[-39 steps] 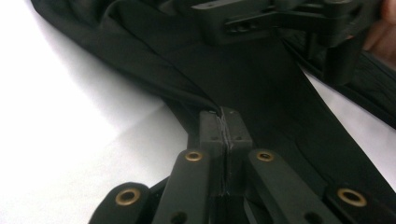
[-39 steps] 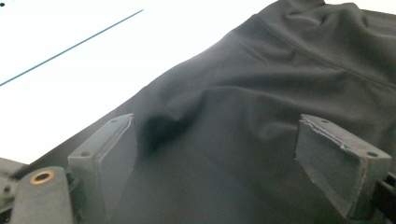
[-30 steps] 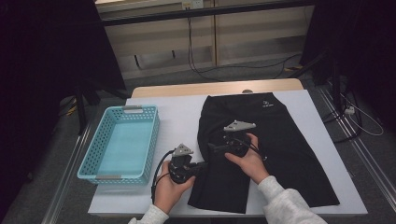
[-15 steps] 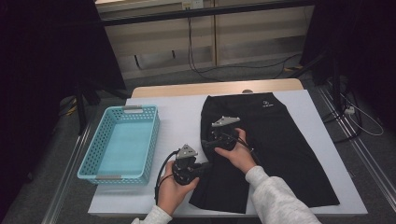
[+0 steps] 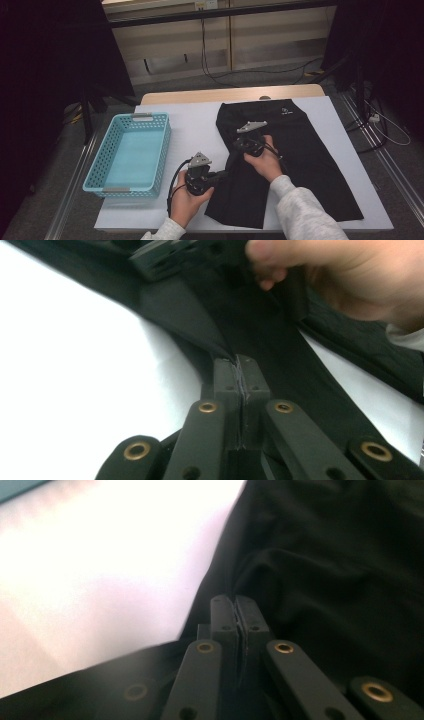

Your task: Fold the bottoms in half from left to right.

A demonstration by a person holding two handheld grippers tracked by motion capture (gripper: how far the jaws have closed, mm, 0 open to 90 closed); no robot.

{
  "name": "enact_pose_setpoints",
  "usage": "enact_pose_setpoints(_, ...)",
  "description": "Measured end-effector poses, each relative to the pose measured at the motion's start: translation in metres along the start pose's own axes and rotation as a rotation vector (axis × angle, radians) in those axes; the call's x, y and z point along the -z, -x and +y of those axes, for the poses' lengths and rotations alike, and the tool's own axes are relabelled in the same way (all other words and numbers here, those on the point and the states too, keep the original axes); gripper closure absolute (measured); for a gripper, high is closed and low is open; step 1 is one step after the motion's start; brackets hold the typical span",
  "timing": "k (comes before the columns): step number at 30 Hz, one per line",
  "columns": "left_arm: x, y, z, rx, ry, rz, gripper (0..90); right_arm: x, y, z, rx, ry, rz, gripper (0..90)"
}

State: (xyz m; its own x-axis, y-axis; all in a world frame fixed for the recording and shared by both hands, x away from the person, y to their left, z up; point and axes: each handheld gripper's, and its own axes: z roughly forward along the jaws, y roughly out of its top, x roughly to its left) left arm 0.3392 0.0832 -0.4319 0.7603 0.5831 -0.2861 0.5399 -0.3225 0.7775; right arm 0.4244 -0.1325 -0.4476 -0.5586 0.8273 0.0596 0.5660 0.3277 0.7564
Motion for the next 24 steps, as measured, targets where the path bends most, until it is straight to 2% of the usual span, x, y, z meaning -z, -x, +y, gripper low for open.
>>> enact_pose_setpoints(1,-0.001,0.0,0.0,0.001,0.001,-0.003,89.2,0.005,0.003,-0.001,-0.012,0.008,0.001,89.0)
enact_pose_setpoints(3,-0.004,0.001,0.001,0.003,0.001,-0.007,89.3,0.014,0.008,-0.004,0.011,-0.004,-0.018,89.0)
enact_pose_setpoints(6,-0.009,0.002,0.0,0.007,-0.01,-0.015,89.3,0.021,0.014,-0.013,0.011,-0.022,-0.023,88.2)
enact_pose_setpoints(8,-0.01,0.003,0.0,0.002,-0.019,-0.016,89.3,0.021,0.015,-0.017,-0.002,-0.013,0.0,77.0)
enact_pose_setpoints(10,-0.01,0.003,-0.001,0.004,-0.02,-0.017,89.2,0.019,0.013,-0.017,0.015,0.003,-0.016,64.1)
enact_pose_setpoints(11,-0.009,0.003,0.0,0.004,-0.023,-0.016,89.3,0.018,0.011,-0.015,0.003,0.03,-0.011,57.6)
enact_pose_setpoints(13,-0.008,0.002,0.0,0.004,-0.018,-0.014,89.2,0.015,0.008,-0.011,0.011,0.051,-0.005,55.1)
enact_pose_setpoints(14,-0.008,0.002,0.0,0.004,-0.018,-0.014,89.3,0.012,0.005,-0.007,0.012,0.062,-0.008,49.3)
enact_pose_setpoints(16,-0.007,0.001,-0.001,0.005,-0.014,-0.009,89.2,0.008,0.001,-0.001,0.025,0.086,0.014,48.0)
enact_pose_setpoints(17,-0.007,0.0,-0.001,0.012,-0.011,-0.007,89.2,0.004,-0.002,0.003,0.041,0.094,0.009,47.1)
enact_pose_setpoints(19,-0.006,-0.001,-0.002,0.019,-0.012,-0.005,89.2,-0.001,-0.005,0.008,0.057,0.084,-0.008,45.7)
enact_pose_setpoints(20,-0.005,-0.002,-0.002,0.017,-0.012,-0.005,89.2,-0.006,-0.007,0.01,0.062,0.079,0.001,46.4)
enact_pose_setpoints(22,-0.004,-0.001,-0.003,0.019,-0.006,-0.006,89.2,-0.013,-0.009,0.012,0.06,0.071,0.006,49.4)
enact_pose_setpoints(23,-0.004,-0.001,-0.003,0.02,-0.006,-0.007,89.2,-0.018,-0.011,0.012,0.063,0.061,0.016,55.7)
enact_pose_setpoints(24,-0.004,-0.001,-0.003,0.022,-0.006,-0.006,89.2,-0.022,-0.012,0.011,0.073,0.044,0.024,57.3)
